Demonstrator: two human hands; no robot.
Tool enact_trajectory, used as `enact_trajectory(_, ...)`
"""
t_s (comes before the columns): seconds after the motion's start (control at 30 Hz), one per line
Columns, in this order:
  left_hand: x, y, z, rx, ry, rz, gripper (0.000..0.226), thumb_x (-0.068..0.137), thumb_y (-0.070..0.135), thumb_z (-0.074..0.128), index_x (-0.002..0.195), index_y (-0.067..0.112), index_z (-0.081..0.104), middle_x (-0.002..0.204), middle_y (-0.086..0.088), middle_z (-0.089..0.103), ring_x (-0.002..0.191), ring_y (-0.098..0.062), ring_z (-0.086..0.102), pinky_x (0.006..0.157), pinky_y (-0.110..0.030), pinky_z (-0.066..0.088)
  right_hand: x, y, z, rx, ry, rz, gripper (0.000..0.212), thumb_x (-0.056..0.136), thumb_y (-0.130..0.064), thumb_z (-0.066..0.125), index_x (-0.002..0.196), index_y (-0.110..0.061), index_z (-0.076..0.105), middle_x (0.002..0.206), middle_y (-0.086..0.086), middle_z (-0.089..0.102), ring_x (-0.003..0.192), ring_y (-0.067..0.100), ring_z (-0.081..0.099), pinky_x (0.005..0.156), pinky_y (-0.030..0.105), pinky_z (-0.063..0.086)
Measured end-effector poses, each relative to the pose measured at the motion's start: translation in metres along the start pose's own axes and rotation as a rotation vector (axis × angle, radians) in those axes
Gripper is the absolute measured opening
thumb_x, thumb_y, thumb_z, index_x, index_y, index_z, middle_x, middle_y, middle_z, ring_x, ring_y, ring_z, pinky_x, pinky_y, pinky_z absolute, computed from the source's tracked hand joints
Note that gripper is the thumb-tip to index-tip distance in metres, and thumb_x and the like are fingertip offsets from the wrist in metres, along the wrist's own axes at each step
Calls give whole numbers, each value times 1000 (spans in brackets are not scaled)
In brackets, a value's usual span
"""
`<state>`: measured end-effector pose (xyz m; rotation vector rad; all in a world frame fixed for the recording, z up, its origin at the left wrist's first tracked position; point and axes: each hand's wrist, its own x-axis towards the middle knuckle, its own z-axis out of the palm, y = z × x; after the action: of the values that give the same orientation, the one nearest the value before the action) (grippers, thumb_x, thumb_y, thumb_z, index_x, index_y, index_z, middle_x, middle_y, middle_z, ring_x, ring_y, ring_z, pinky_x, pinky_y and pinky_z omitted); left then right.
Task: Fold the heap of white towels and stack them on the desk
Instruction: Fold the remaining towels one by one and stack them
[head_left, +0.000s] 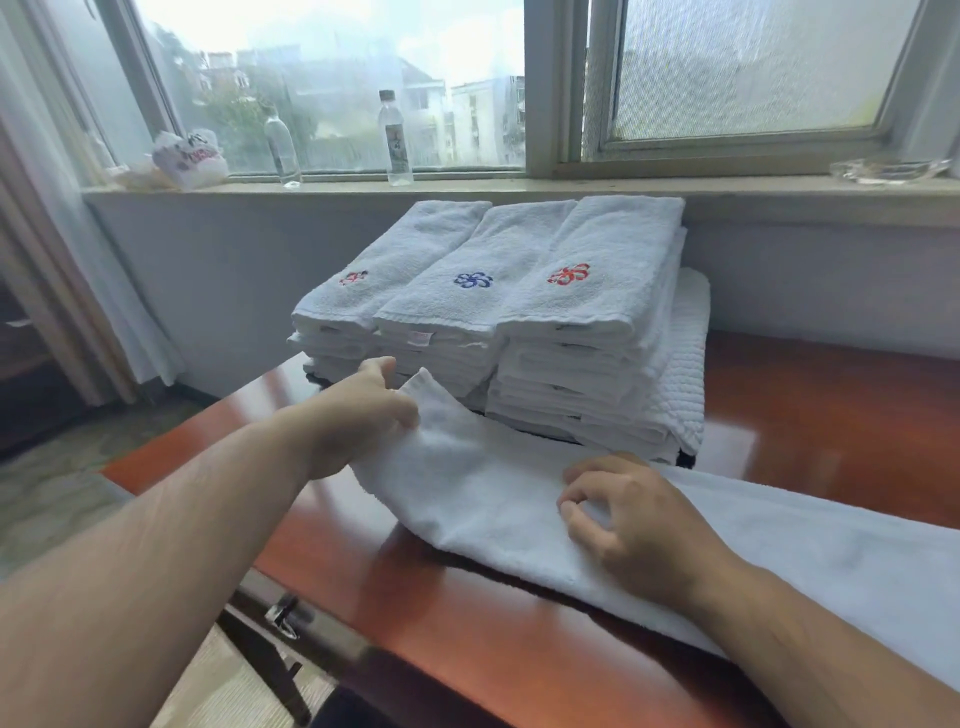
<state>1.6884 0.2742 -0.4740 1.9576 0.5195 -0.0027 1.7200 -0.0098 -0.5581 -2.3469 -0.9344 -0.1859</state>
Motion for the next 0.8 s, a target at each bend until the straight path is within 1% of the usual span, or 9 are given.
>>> enact_trajectory(0.1, -18, 19, 1, -47, -119, 93, 104, 66, 15, 71, 156, 33, 24, 118, 0, 63, 98, -21, 73, 84, -35, 60, 3, -2, -6, 151, 35, 90, 18, 93, -30, 66, 77, -26, 75, 84, -21, 68, 87, -2, 61, 72, 11, 41)
enact_trajectory(0.2, -41, 42, 16, -35, -171, 194, 100, 74, 11, 74, 154, 42, 23, 122, -14, 67, 104, -35, 71, 98, -54, 53, 5, -8, -18, 427, 22, 225, 23, 98, -30, 63, 81, -25, 78, 77, -17, 73, 74, 0, 65, 67, 12, 45)
enact_trajectory(0.3, -59, 66, 43, -34, -249, 280, 101, 78, 6, 67, 151, 55, 18, 128, -25, 61, 107, -50, 64, 97, -66, 48, 1, -12, -31, 846, -15, 406, 33, 101, -35, 53, 94, -13, 78, 91, 7, 78, 83, 19, 72, 75, 33, 54)
enact_trajectory(0.4, -63, 88, 84, -37, -373, 362, 100, 85, -4, 62, 152, 55, 16, 128, -33, 58, 82, -42, 65, 74, -47, 50, -10, -7, -53, 1153, 3, 583, 56, 87, -52, 52, 101, -2, 73, 99, 23, 75, 82, 31, 73, 67, 34, 56)
enact_trajectory(0.47, -61, 102, 121, -3, -432, 397, 101, 87, -4, 61, 155, 52, 12, 117, -32, 63, 78, -30, 60, 71, -40, 48, -23, 9, -70, 1289, 14, 664, 72, 86, -62, 48, 110, 2, 70, 107, 26, 72, 87, 35, 73, 66, 37, 59)
enact_trajectory(0.57, -61, 112, 181, 50, -467, 437, 98, 90, 8, 62, 158, 46, 2, 112, -10, 63, 73, -20, 61, 65, -25, 50, -47, 41, -93, 1472, 67, 713, 94, 90, -77, 33, 121, 4, 69, 122, 28, 67, 105, 41, 70, 80, 44, 61)
enact_trajectory(0.63, -63, 111, 216, 29, -514, 437, 98, 92, 20, 65, 158, 42, -3, 120, -7, 65, 74, -19, 62, 66, -28, 50, -61, 54, -103, 1596, 96, 695, 98, 89, -83, 28, 128, -2, 67, 131, 28, 63, 117, 41, 65, 87, 47, 59)
enact_trajectory(0.73, -64, 103, 243, -6, -575, 463, 90, 97, 42, 60, 159, 36, -5, 112, 15, 62, 71, -14, 71, 50, -29, 52, -72, 61, -110, 1762, 78, 652, 97, 89, -85, 22, 140, -11, 59, 149, 25, 47, 138, 38, 46, 110, 53, 44)
enact_trajectory(0.8, -59, 96, 242, -39, -493, 508, 73, 103, 41, 50, 161, 29, 8, 113, 17, 56, 82, -16, 71, 63, -34, 56, -74, 63, -110, 1753, 52, 724, 98, 90, -84, 24, 140, -6, 58, 152, 26, 44, 141, 40, 42, 116, 55, 34)
